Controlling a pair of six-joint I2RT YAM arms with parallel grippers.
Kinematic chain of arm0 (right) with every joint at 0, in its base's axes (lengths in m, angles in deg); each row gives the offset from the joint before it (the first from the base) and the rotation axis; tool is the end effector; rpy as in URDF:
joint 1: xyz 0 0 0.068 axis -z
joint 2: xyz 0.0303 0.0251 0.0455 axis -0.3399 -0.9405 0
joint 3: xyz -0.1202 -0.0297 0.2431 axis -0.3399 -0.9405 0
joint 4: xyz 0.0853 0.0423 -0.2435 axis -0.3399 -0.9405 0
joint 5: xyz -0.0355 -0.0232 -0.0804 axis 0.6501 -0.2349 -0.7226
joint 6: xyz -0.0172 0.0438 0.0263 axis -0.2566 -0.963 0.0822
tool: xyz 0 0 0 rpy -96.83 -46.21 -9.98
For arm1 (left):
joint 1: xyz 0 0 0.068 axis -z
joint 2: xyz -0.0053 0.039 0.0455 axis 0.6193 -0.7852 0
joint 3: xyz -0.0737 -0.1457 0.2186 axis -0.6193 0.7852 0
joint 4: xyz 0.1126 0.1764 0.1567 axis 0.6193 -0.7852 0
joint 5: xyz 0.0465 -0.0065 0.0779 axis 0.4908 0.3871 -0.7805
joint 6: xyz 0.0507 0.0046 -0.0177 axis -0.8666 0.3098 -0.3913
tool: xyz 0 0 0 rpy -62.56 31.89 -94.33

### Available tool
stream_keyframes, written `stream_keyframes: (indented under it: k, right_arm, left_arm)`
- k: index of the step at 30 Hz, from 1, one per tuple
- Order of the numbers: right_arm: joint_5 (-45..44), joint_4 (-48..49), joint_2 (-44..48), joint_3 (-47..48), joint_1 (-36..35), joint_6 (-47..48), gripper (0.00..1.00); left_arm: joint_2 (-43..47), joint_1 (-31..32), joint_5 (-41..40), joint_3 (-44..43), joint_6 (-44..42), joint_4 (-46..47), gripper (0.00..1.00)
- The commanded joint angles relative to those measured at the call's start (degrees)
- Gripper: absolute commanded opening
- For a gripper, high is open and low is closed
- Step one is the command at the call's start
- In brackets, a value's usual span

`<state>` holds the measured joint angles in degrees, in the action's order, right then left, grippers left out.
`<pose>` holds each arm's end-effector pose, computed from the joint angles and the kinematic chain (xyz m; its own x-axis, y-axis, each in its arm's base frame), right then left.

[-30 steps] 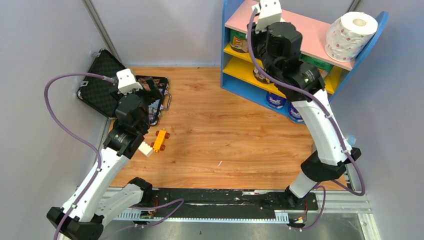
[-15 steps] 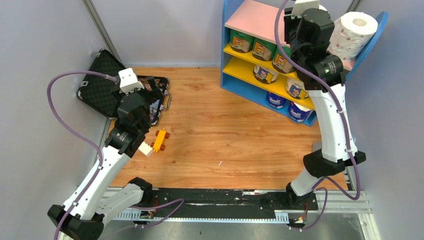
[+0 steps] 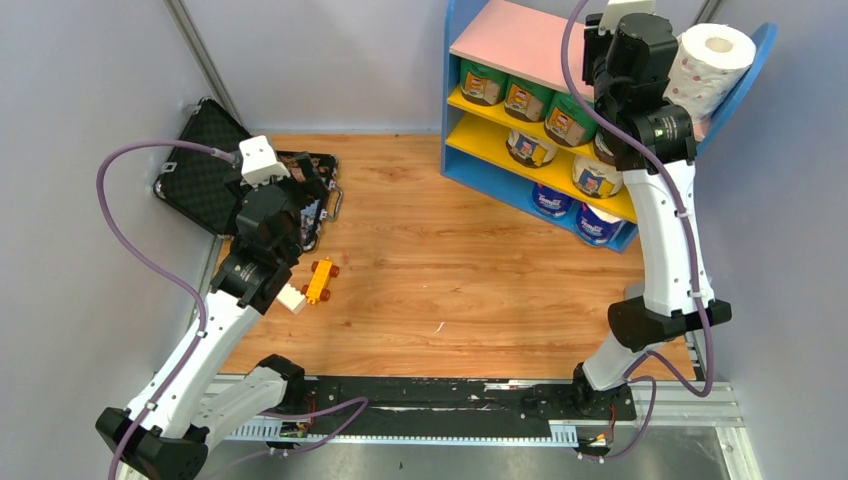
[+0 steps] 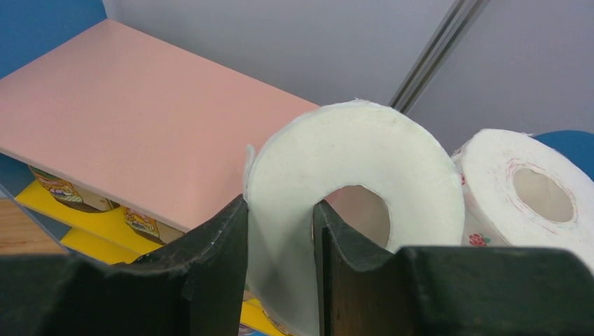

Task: Place and organize the paper towels onto the shelf
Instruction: Place the paper towel on the shelf.

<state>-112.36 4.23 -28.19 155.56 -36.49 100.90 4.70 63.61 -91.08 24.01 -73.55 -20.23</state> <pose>0.2947 0.0698 0.5680 -0.1272 -0.2552 -0.9585 0.1912 0.9419 -0.2761 0.1853 -0.0626 0.4003 0.0450 -0.2183 -0.9749 -0.2464 0.9433 -0.2226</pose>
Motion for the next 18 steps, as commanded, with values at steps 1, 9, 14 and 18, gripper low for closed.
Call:
stream_keyframes:
  k: [1,9,14,18]
  right_arm:
    - [0.67,2.94,-0.43,0.47,1.2,-1.11,0.35]
    - [0.44,3.8,-1.69,1.91,2.17,-1.19,0.44]
    - [-0.25,5.11,-2.8,3.85,2.26,0.37,0.49]
    - [-0.9,6.11,-3.75,4.69,2.28,1.74,0.52]
  left_arm:
    - [0.24,-0.39,0.27,-0.61,1.06,1.45,1.0]
    - [0.29,-0.38,0.11,-0.59,1.05,1.52,1.0]
    - [0.18,-0.38,0.09,-0.62,0.92,1.56,1.0]
    - [0.12,-0.38,0.04,-0.62,0.92,1.53,1.0]
